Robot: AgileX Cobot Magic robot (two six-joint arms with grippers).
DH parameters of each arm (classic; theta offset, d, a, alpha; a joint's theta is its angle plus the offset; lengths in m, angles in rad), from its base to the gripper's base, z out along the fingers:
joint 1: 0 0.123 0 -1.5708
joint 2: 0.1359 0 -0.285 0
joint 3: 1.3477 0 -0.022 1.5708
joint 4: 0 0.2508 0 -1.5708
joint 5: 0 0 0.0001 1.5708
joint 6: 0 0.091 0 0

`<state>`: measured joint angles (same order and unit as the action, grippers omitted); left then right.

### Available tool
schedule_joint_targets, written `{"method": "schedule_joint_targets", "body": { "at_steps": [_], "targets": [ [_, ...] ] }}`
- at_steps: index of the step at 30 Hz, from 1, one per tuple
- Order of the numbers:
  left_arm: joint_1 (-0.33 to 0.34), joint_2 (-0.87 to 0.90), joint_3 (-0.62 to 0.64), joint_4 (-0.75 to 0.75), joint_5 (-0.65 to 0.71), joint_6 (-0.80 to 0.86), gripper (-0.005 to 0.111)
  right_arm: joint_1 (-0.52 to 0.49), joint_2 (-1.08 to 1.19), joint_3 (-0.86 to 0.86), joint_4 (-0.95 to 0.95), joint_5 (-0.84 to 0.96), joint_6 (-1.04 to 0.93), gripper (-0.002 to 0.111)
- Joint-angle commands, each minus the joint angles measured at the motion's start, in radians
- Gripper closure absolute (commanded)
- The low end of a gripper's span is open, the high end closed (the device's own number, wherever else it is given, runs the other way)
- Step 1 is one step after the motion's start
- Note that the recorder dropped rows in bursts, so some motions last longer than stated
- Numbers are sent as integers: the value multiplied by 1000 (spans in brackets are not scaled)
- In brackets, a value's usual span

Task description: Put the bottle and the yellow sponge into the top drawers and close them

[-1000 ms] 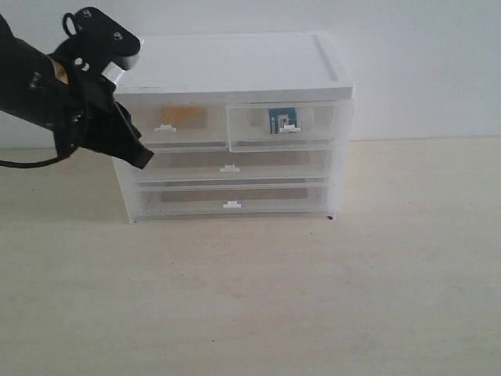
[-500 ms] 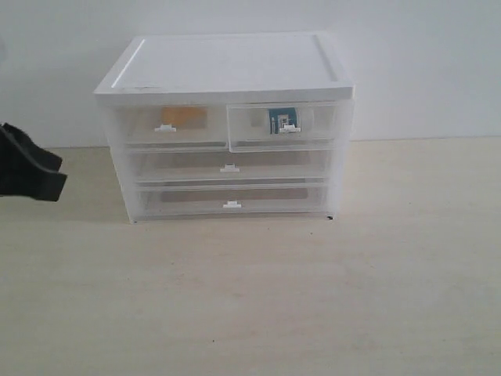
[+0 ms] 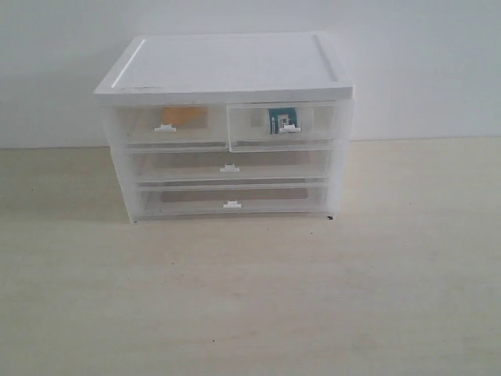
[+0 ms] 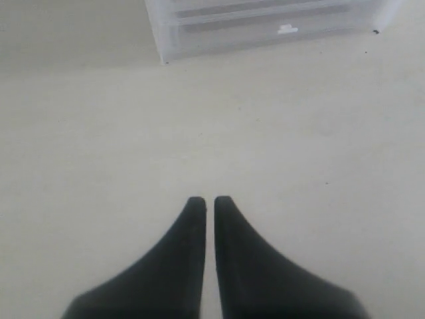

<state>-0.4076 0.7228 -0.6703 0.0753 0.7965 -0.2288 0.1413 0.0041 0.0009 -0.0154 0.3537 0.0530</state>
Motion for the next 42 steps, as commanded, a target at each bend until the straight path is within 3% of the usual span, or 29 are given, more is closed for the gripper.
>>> {"method": "schedule_joint_targets", "body": {
  "at_steps": [1, 16, 26, 33, 39, 42],
  "targets": [
    [3, -54, 42, 65, 0, -11, 103, -3, -4, -1, 2, -6, -4, 108],
    [3, -179, 288, 147, -378, -11, 103, -3, -4, -1, 2, -6, -4, 108],
    [124, -456, 450, 148, -390, 26, 103, -3, -4, -1, 2, -6, -4, 108],
    [219, -619, 510, 31, -414, 166, 103, -3, -4, -1, 2, -6, -4, 108],
    [258, -668, 541, 7, -438, 170, 103, -3, -4, -1, 2, -6, -4, 108],
    [260, -683, 571, -45, -464, 251, 103, -3, -4, -1, 2, -6, -4, 108]
  ]
}}
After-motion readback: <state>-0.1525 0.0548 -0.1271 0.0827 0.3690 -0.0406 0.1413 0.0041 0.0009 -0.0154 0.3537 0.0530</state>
